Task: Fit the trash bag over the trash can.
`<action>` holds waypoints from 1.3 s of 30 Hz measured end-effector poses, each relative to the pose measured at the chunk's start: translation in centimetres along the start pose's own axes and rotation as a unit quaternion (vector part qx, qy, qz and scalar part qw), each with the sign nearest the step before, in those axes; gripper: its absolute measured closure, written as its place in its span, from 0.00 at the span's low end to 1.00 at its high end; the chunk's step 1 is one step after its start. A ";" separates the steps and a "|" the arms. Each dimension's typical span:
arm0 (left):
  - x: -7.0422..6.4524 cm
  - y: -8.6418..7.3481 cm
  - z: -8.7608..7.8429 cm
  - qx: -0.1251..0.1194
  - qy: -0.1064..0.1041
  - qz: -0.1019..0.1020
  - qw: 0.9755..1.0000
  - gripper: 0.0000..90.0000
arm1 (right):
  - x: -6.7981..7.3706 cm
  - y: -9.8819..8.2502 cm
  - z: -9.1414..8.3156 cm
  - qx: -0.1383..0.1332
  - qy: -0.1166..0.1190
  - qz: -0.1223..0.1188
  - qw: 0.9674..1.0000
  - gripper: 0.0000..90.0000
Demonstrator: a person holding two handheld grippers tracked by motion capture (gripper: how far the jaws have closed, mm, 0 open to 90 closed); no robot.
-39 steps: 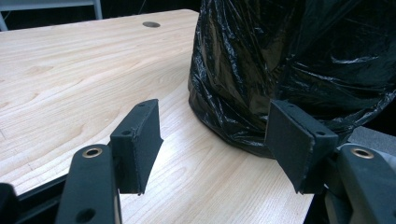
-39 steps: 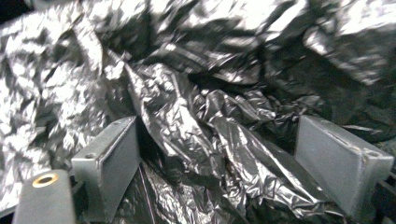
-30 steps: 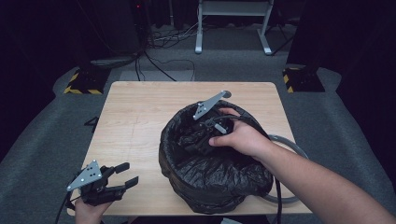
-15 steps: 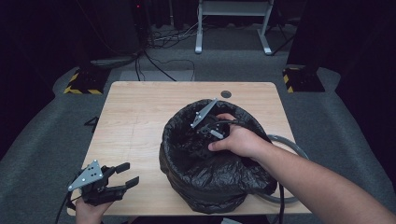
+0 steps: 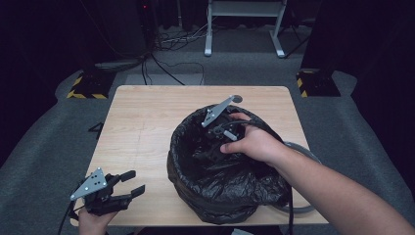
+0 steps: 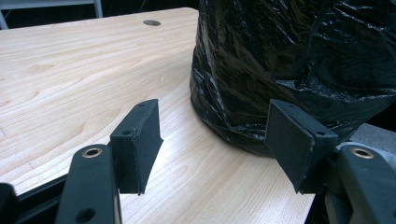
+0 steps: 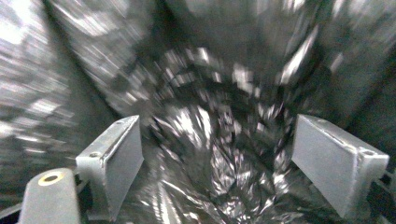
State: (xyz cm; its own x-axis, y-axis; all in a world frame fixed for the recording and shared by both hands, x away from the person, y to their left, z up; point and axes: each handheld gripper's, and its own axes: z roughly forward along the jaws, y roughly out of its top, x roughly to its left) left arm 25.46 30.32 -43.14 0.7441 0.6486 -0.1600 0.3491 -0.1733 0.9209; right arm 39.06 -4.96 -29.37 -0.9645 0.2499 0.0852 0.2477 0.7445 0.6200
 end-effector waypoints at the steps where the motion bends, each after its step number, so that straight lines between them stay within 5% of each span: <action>1: 0.0 0.0 0.0 0.001 0.000 0.000 1.000 0.40 | 0.2 0.3 -0.7 -0.009 -0.001 -0.007 1.000 0.19; 7: 0.0 0.0 0.1 0.003 0.000 0.004 1.000 0.40 | 0.8 1.2 -4.2 -0.061 -0.001 -0.045 0.997 0.19; 14: 0.0 -0.1 0.3 0.006 -0.001 0.000 1.000 0.40 | 3.6 1.2 -8.0 -0.127 0.016 -0.080 0.989 0.19; 18: 0.0 0.0 0.3 0.002 -0.002 -0.003 1.000 0.40 | 5.2 0.3 -9.2 -0.133 0.041 -0.115 0.983 0.19; 22: 0.0 0.0 0.5 0.004 -0.004 -0.005 1.000 0.40 | 5.4 -0.9 -9.4 -0.129 0.068 -0.132 0.980 0.19; 29: 0.0 -0.1 0.7 0.007 -0.004 -0.007 1.000 0.40 | 5.5 -1.5 -7.9 -0.110 0.079 -0.151 0.979 0.19; 39: 0.3 -0.2 0.4 0.002 -0.003 -0.008 1.000 0.40 | 5.0 -0.9 -6.5 -0.120 0.077 -0.131 0.981 0.19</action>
State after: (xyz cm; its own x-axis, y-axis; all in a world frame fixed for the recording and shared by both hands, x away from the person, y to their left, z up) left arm 25.87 30.28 -43.50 0.7411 0.6476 -0.1775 0.3645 -0.1659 0.9163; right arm 33.45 -8.43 -24.38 -0.9992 -0.0410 0.0025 -0.0225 0.5984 0.8009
